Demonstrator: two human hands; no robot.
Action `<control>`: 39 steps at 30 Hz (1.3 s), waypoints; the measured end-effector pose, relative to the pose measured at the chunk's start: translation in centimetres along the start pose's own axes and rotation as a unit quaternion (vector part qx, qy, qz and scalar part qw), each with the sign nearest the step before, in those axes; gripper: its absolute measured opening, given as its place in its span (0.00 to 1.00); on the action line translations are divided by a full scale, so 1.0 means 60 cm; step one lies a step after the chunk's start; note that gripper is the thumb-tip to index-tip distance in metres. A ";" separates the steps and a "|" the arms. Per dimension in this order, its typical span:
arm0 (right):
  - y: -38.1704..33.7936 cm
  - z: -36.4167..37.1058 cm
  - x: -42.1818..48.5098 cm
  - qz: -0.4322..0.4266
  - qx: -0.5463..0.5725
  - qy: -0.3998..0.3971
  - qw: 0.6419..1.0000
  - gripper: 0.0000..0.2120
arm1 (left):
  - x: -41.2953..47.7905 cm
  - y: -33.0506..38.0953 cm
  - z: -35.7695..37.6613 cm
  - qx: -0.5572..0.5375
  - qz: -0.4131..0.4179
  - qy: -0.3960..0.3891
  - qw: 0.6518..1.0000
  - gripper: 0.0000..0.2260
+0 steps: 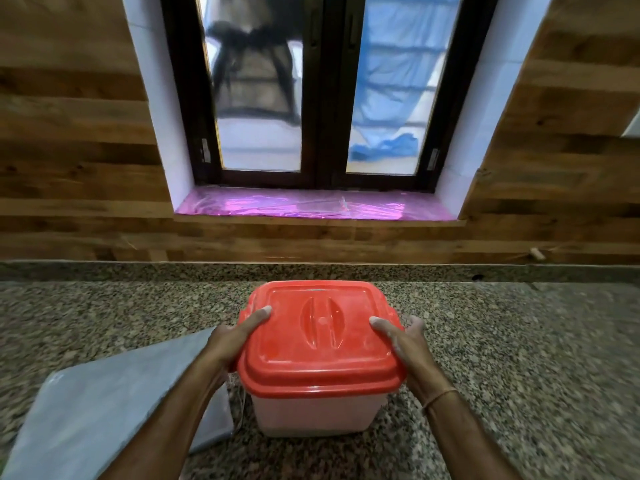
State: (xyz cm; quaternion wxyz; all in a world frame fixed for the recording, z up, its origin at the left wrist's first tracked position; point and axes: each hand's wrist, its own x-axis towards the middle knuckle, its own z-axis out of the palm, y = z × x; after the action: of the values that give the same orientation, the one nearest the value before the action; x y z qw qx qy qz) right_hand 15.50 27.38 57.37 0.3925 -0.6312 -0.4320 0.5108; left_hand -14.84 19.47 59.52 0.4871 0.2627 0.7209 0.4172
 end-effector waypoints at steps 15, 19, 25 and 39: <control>-0.023 -0.025 0.015 -0.059 -0.116 -0.064 0.989 0.35 | 0.020 -0.018 0.011 -0.019 0.059 0.090 0.994 0.51; -0.033 -0.008 -0.006 -0.081 -0.171 -0.050 0.981 0.23 | 0.025 -0.023 0.006 0.032 0.091 0.077 0.992 0.49; -0.039 0.031 -0.023 -0.154 -0.438 0.054 0.884 0.30 | -0.006 -0.011 0.051 0.279 0.166 0.164 0.932 0.29; -0.016 0.002 0.025 -0.065 -0.185 0.015 0.980 0.25 | 0.017 -0.030 0.041 0.017 0.065 0.159 0.985 0.42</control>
State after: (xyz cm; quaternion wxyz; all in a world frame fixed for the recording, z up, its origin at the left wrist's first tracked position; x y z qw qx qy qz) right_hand 15.38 29.09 57.77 0.3072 -0.6713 -0.5532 0.3858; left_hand -12.91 20.20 57.07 0.3337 0.2472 0.7777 0.4720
